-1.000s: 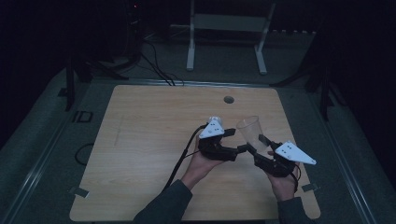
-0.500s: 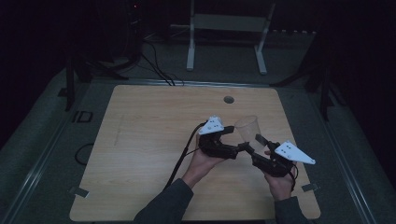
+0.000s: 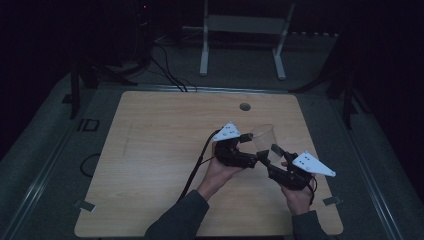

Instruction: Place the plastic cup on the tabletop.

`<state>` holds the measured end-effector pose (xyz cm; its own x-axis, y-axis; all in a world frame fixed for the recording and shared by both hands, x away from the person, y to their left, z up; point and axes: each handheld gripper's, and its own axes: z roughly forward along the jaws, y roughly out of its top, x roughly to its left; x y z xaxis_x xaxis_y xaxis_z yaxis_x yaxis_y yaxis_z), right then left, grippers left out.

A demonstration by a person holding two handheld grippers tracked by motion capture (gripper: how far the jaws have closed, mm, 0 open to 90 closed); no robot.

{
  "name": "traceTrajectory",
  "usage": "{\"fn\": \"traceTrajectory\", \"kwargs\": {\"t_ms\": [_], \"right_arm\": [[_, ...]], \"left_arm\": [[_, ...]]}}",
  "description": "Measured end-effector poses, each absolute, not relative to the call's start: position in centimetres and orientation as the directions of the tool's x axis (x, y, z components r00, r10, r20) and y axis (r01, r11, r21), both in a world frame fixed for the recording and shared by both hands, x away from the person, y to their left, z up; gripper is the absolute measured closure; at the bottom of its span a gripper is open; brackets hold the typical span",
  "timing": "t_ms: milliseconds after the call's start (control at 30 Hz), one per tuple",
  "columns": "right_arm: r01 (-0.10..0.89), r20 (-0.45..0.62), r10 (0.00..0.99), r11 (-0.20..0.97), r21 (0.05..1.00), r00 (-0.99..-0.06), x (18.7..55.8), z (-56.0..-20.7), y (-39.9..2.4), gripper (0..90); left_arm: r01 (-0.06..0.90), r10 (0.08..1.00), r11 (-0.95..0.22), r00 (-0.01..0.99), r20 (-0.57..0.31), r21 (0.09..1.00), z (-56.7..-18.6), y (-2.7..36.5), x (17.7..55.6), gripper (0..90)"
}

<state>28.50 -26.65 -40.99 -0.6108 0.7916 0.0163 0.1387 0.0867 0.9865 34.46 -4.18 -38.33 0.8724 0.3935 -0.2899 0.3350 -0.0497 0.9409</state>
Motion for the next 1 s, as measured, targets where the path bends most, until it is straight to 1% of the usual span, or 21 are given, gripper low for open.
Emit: {"fn": "traceTrajectory", "kwargs": {"t_ms": [300, 700, 800, 900, 1000], "right_arm": [[0.132, 0.016, 0.787, 0.083, 0.988, -0.617, 28.37, -41.08, -26.51, 41.6], [0.132, 0.017, 0.779, 0.086, 0.987, -0.627, 28.31, -41.26, -26.21, 41.5], [0.135, 0.016, 0.778, 0.088, 0.987, -0.628, 28.31, -41.30, -26.18, 41.5], [0.135, 0.016, 0.778, 0.089, 0.987, -0.628, 28.32, -41.30, -26.19, 41.5], [0.133, 0.012, 0.777, 0.093, 0.987, -0.629, 28.36, -41.24, -26.20, 41.4]], "left_arm": [[0.343, 0.378, -0.033, 0.874, -0.306, 0.939, -38.29, -4.76, 34.52, 15.5], [0.372, 0.355, 0.016, 0.866, -0.353, 0.928, -38.15, -5.07, 34.99, 15.8], [0.383, 0.353, 0.035, 0.859, -0.370, 0.923, -38.17, -5.12, 35.10, 17.0], [0.393, 0.357, 0.057, 0.851, -0.387, 0.918, -38.22, -5.00, 35.18, 21.9], [0.400, 0.353, 0.066, 0.847, -0.396, 0.914, -38.30, -4.91, 35.22, 24.0]]}}
